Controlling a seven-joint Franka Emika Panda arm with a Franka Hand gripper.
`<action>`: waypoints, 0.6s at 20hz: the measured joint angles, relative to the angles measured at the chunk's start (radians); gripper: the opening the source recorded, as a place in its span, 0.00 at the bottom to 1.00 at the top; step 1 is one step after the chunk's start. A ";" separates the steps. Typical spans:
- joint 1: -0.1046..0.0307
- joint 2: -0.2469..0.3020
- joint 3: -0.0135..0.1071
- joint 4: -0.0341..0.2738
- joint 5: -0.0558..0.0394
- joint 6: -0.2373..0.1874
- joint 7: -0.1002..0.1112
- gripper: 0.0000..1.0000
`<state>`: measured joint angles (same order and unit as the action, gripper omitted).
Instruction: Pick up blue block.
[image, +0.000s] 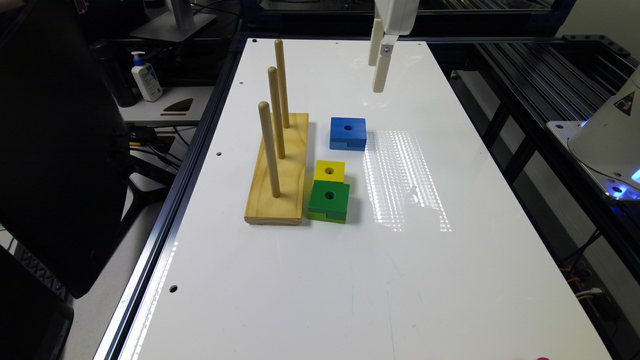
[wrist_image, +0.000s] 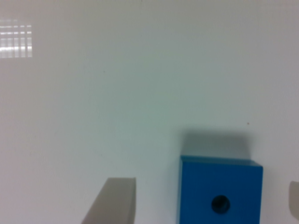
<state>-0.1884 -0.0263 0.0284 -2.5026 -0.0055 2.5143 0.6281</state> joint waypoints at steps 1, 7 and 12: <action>0.000 0.011 0.004 0.014 0.0001 0.000 0.002 1.00; 0.000 0.106 0.015 0.106 0.0002 0.000 0.005 1.00; 0.000 0.154 0.015 0.129 0.0002 0.006 0.005 1.00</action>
<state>-0.1888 0.1281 0.0438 -2.3738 -0.0052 2.5203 0.6330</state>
